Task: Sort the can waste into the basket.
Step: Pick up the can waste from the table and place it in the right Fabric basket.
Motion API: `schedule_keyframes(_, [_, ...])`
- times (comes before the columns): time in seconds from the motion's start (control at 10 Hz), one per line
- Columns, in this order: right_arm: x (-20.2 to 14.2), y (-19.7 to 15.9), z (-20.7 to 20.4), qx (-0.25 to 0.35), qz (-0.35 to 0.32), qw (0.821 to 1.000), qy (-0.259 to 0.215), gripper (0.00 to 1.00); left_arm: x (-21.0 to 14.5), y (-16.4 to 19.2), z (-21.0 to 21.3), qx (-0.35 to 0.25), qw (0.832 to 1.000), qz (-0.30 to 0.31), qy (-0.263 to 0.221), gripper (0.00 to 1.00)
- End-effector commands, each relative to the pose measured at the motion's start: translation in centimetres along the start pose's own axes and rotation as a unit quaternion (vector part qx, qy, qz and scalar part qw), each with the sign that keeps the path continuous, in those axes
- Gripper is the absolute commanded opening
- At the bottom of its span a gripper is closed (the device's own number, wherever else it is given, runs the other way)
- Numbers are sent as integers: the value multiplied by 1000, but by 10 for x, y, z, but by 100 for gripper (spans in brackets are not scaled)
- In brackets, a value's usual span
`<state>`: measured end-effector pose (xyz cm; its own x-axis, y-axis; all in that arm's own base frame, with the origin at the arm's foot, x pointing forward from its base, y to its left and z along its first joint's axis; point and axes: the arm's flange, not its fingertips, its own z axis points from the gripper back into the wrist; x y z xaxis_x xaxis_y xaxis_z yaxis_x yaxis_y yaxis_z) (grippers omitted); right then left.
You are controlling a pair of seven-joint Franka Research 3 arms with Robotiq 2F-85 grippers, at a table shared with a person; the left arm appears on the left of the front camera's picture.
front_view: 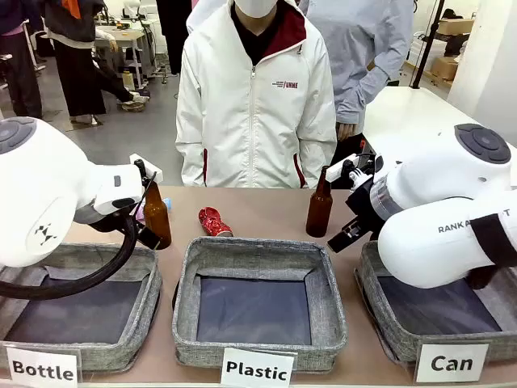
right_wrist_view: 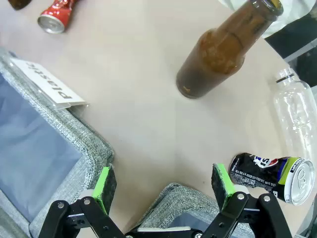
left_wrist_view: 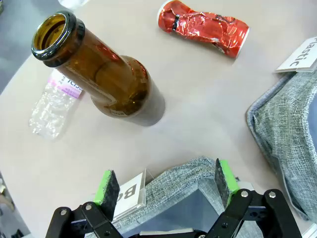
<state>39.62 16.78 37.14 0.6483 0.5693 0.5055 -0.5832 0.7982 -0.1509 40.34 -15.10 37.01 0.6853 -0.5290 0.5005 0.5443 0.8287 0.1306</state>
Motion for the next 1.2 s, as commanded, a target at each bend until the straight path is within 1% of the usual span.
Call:
schedule_keyframes(0.0, [0, 0, 0, 0, 0, 1000, 0, 100, 0, 0, 0, 0, 1000, 0, 0, 100])
schedule_keyframes(1.1, [0, 0, 0, 0, 0, 1000, 0, 100, 0, 0, 0, 0, 1000, 0, 0, 100])
